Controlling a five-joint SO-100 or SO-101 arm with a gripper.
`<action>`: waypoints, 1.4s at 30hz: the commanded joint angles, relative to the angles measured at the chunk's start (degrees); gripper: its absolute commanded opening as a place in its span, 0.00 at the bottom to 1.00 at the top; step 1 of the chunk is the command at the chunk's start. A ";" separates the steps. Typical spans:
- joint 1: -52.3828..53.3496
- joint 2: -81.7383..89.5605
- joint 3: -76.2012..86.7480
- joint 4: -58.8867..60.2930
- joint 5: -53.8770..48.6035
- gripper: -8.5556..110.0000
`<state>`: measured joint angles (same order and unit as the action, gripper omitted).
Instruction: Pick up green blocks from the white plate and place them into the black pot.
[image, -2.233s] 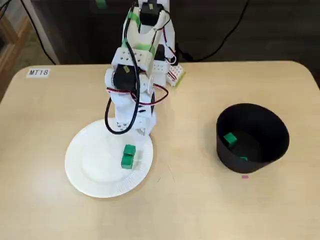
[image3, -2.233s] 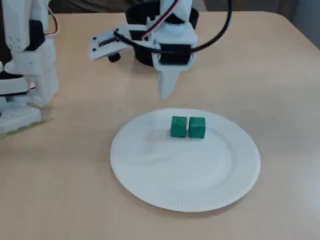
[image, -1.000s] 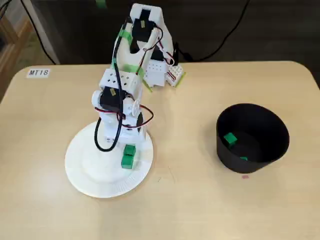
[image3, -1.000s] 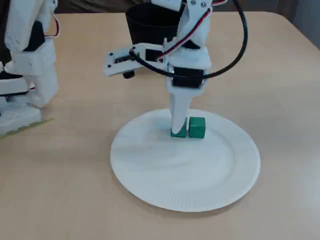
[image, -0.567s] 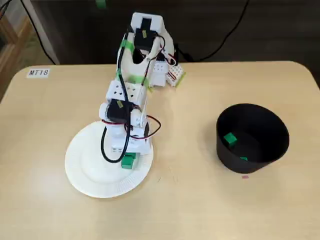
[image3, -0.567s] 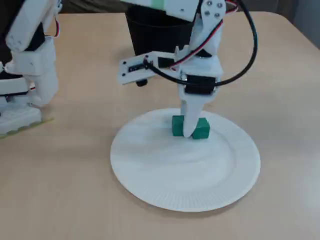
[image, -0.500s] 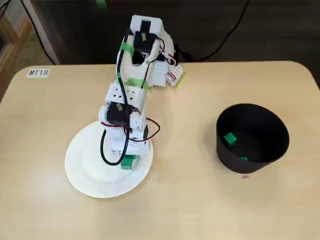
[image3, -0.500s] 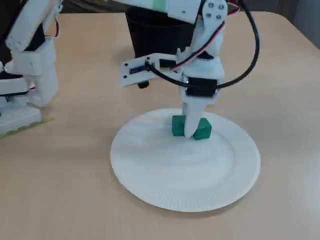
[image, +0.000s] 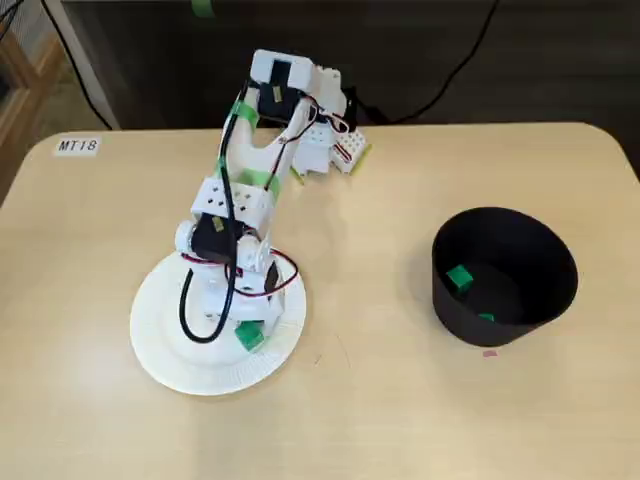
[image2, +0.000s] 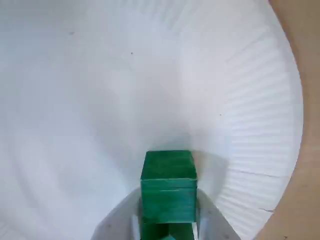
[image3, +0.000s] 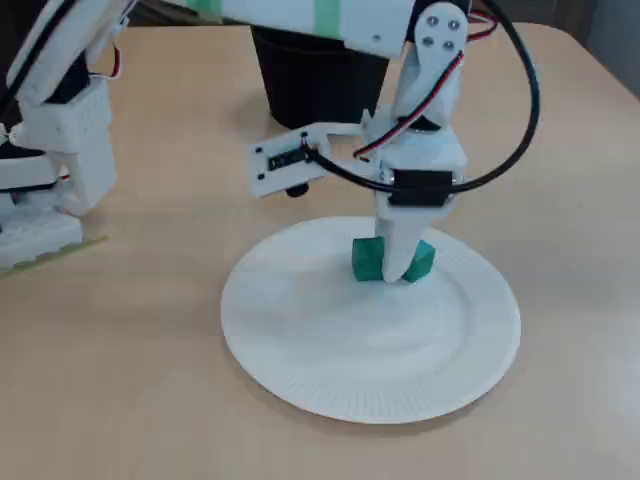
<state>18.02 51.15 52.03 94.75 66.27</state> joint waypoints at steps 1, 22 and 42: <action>1.05 5.98 -1.67 0.53 -1.49 0.05; -16.08 26.98 -3.16 0.44 -16.44 0.05; -61.35 39.29 -1.23 -0.18 -11.60 0.05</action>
<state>-39.55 88.33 51.42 95.36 54.32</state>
